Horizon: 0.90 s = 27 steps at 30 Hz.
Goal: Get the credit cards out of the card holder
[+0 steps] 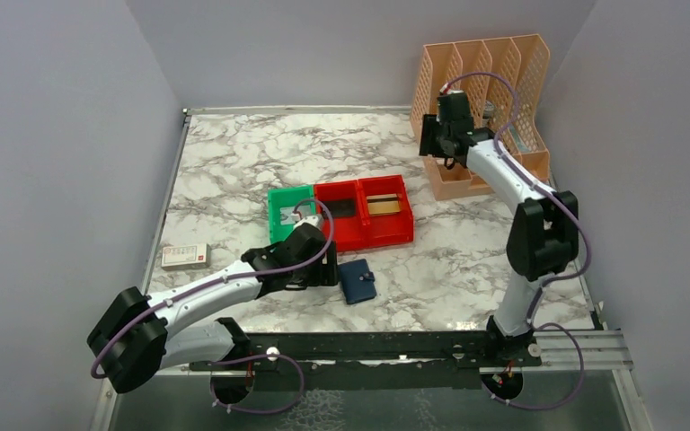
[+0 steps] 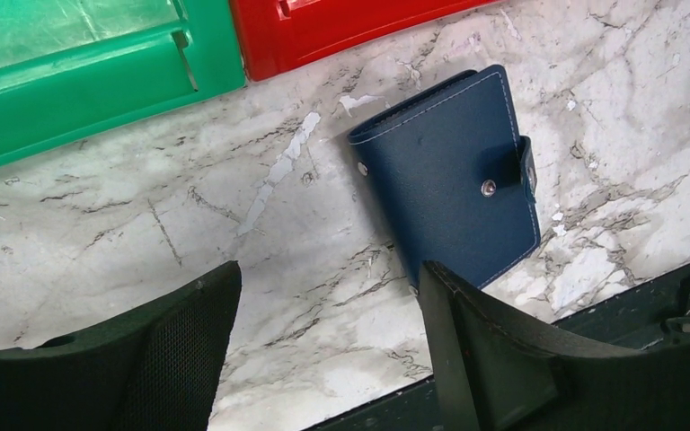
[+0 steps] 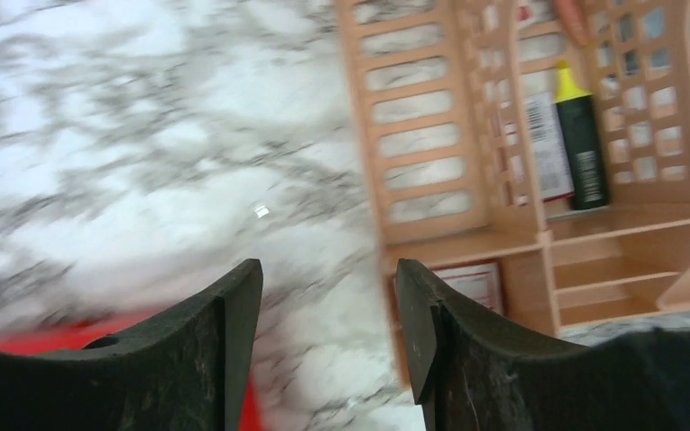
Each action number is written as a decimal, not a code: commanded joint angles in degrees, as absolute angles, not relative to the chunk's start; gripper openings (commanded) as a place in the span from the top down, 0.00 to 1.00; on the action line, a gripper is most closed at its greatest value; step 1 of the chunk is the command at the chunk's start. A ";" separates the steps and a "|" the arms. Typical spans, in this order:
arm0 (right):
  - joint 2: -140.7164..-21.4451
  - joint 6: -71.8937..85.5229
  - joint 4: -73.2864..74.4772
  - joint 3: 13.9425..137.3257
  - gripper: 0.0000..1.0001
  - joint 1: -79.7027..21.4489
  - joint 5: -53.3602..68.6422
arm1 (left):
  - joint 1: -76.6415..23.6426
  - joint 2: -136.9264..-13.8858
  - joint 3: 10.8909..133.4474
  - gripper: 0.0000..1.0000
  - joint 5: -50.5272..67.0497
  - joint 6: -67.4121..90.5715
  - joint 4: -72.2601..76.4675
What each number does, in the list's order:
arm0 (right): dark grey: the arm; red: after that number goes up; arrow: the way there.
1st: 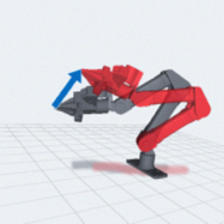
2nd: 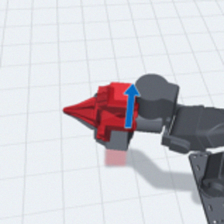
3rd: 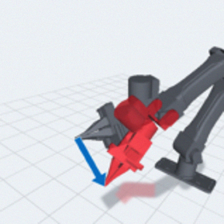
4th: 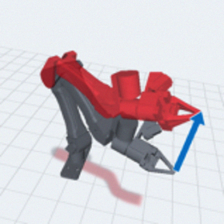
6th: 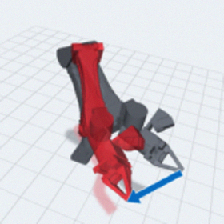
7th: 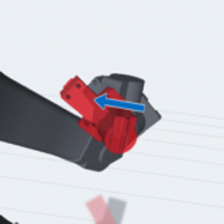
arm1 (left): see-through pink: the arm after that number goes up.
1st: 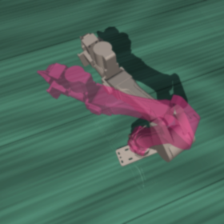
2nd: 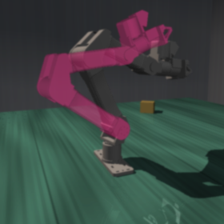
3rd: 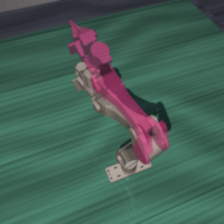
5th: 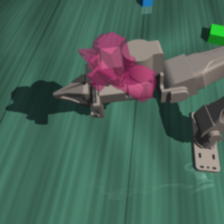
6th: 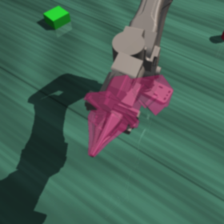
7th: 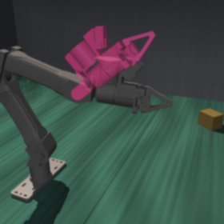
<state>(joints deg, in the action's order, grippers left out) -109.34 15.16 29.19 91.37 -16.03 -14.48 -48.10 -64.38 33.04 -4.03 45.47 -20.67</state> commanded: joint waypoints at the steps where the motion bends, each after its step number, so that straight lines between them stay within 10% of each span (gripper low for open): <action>1: -100.76 19.16 23.60 83.21 0.42 -16.17 4.65 | -48.16 -65.23 34.98 0.25 -6.00 44.71 -20.69; 27: -100.40 17.54 25.76 70.29 0.46 -16.71 6.87 | -48.16 -62.24 33.23 0.19 -6.58 46.20 -18.54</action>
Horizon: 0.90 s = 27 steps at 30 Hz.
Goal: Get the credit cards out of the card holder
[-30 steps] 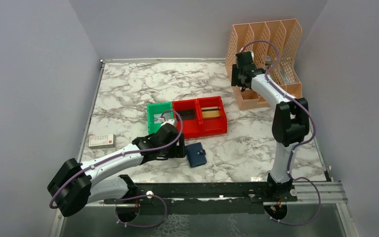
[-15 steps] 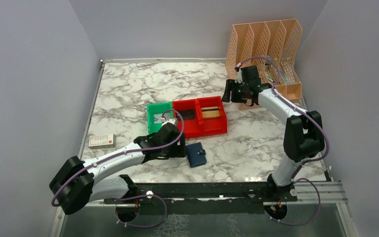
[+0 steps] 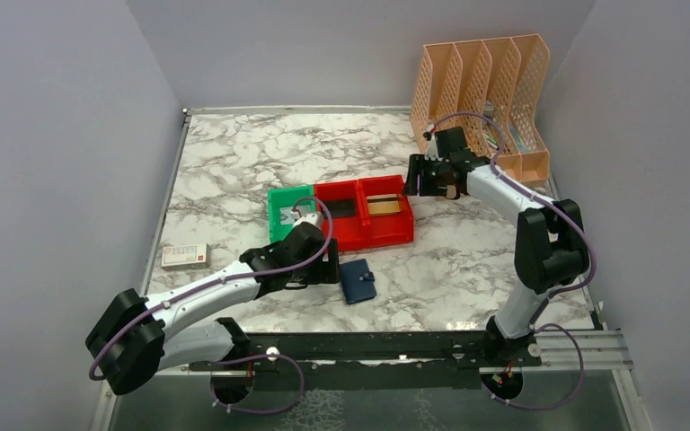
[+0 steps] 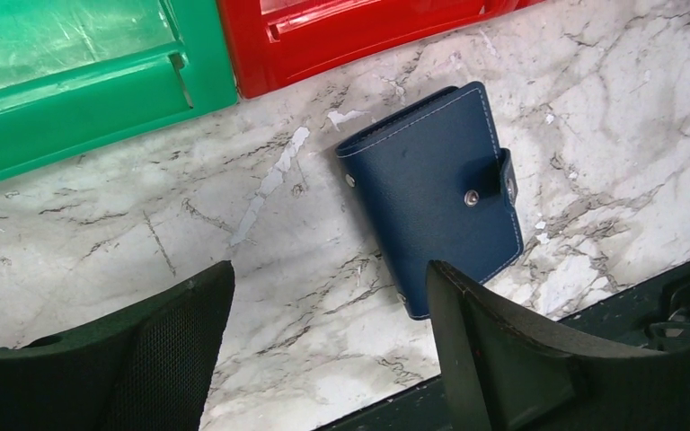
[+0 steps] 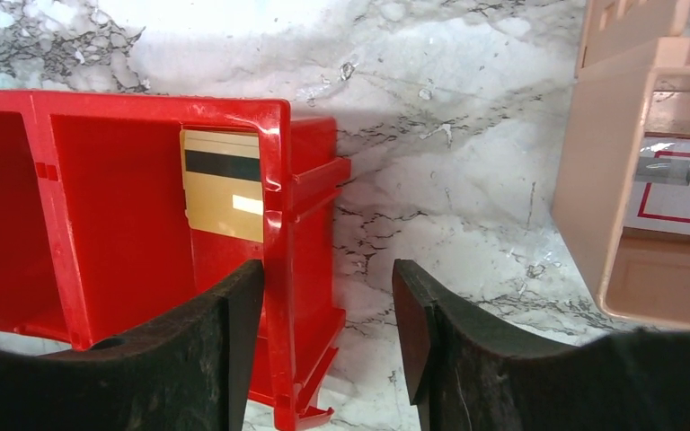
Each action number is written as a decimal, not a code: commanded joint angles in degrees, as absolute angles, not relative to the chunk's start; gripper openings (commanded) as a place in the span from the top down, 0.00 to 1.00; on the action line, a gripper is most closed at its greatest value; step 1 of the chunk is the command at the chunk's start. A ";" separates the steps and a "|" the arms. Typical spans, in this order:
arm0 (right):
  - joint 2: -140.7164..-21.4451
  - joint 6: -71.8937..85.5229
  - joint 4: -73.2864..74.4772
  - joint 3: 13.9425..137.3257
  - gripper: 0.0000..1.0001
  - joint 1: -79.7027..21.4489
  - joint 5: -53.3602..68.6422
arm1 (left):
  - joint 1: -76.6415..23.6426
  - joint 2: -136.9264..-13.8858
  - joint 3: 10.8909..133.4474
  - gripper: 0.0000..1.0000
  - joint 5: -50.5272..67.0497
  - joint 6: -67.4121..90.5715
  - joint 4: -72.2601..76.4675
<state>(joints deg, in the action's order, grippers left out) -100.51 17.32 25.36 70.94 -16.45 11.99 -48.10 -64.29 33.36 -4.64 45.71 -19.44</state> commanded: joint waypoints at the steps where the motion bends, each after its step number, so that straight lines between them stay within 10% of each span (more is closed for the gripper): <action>1: -100.29 17.58 26.27 70.42 0.48 -16.70 5.56 | -48.16 -62.03 33.14 0.19 -6.66 46.34 -18.66; 20: -94.29 18.71 29.48 67.24 0.58 -16.66 -3.17 | -48.16 -56.19 30.65 0.08 -9.42 48.98 -19.02; 27: -89.47 16.26 31.11 71.32 0.46 -16.70 -0.15 | -48.16 -57.26 30.23 0.01 -6.43 47.73 -16.25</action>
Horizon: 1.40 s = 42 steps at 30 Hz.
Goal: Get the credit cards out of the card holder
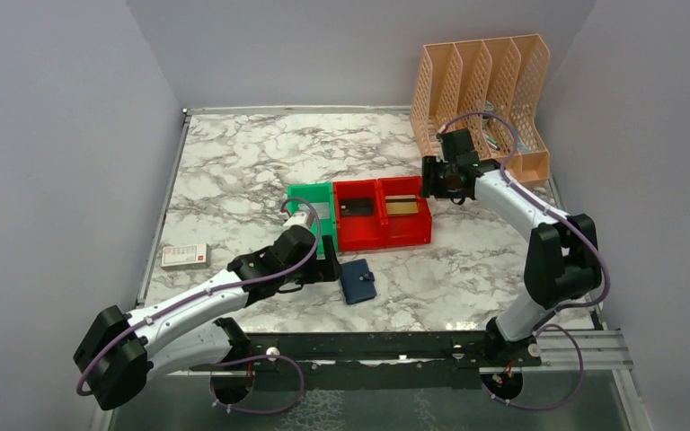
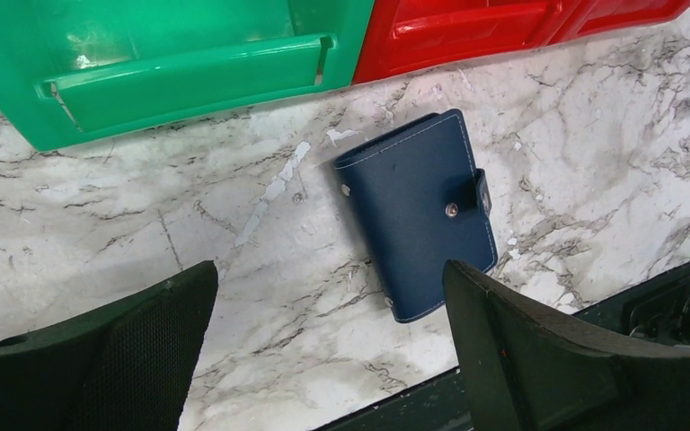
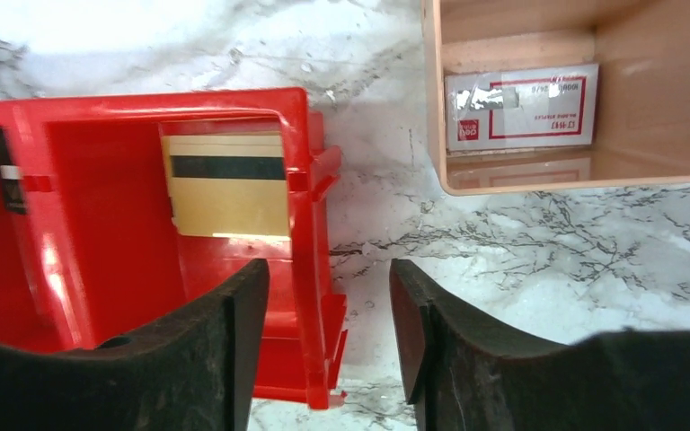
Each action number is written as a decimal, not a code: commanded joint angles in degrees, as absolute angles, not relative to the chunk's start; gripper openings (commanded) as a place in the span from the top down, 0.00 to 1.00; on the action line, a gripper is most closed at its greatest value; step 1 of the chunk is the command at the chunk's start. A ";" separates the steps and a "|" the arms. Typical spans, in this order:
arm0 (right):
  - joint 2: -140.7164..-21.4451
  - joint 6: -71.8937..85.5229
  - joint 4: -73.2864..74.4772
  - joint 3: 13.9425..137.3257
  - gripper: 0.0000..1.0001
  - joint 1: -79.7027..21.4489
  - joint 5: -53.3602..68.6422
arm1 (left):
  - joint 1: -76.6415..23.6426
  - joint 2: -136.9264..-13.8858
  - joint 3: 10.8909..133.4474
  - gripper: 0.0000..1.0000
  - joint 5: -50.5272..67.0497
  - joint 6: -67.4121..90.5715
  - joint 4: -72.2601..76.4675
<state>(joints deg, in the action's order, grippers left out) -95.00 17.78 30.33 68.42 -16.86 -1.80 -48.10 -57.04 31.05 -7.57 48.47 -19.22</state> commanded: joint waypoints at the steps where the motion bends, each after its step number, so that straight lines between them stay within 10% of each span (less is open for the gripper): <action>1: -87.84 16.47 29.81 70.67 0.43 -16.70 3.53 | -48.16 -57.62 30.05 0.01 -6.20 47.80 -15.53; 6: -82.13 21.70 17.11 62.01 0.34 -21.47 28.68 | -47.85 -60.63 29.86 0.01 -7.02 44.82 -13.45; 27: -84.29 37.13 24.14 51.91 0.42 -55.58 -4.37 | -46.93 -52.85 28.56 0.01 -16.36 51.28 -19.31; 39: -89.49 37.17 25.28 53.57 0.62 -55.90 -12.38 | -46.91 -47.27 28.48 0.01 -18.60 50.26 -21.98; 42: -90.70 37.24 26.14 54.35 0.86 -55.89 -12.45 | -46.88 -47.21 28.73 0.01 -18.22 49.34 -22.09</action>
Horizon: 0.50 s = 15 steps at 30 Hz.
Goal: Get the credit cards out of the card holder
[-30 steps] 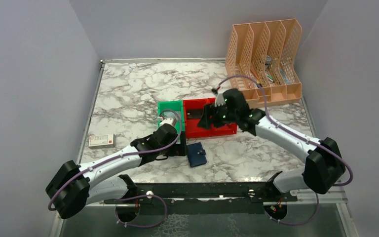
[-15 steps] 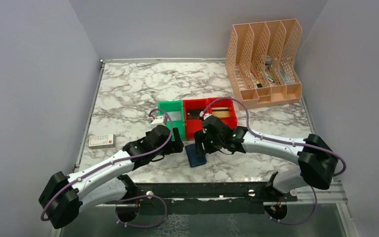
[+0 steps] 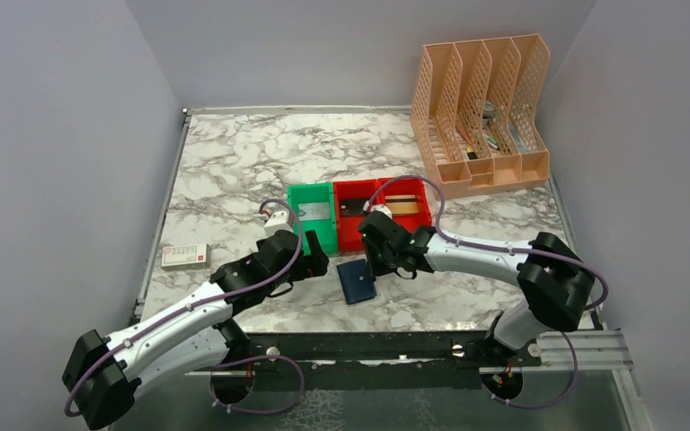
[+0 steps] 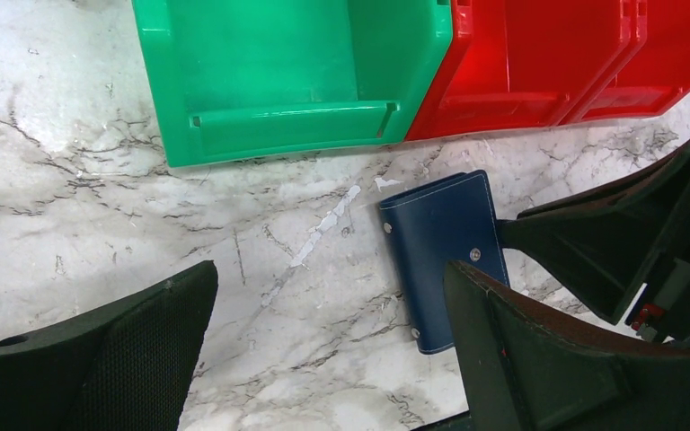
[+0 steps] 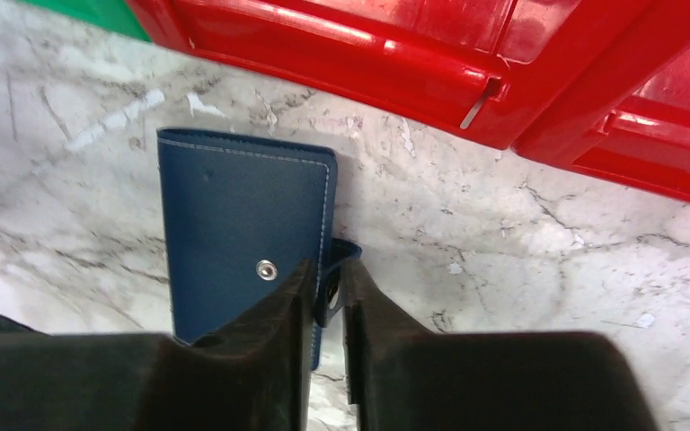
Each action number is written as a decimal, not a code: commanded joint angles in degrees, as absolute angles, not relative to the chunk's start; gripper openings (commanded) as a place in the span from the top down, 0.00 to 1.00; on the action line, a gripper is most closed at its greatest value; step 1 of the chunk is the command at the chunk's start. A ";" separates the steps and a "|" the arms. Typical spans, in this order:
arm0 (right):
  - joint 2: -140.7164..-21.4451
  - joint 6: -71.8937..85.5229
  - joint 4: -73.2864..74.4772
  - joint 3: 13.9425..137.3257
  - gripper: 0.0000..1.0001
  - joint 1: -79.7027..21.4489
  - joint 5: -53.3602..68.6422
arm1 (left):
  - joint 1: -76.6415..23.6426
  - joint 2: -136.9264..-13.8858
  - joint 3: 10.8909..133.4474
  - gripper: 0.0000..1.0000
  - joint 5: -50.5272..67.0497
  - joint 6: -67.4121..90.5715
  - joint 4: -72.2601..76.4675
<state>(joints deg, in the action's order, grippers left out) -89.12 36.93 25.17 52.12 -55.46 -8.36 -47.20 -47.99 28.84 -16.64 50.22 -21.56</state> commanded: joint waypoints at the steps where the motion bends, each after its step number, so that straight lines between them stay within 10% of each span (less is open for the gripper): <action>1: -90.90 37.41 26.05 54.24 0.93 -55.90 -12.17 | -46.86 -47.28 28.70 0.01 -18.24 49.31 -22.06; 15: -87.70 37.19 27.73 54.08 0.99 -55.85 -9.75 | -46.84 -49.30 29.38 0.01 -13.63 49.92 -20.97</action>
<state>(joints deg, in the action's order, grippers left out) -90.63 37.91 27.07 53.10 -55.46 -11.38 -47.20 -48.29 28.84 -16.16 50.02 -21.74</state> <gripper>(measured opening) 0.035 0.991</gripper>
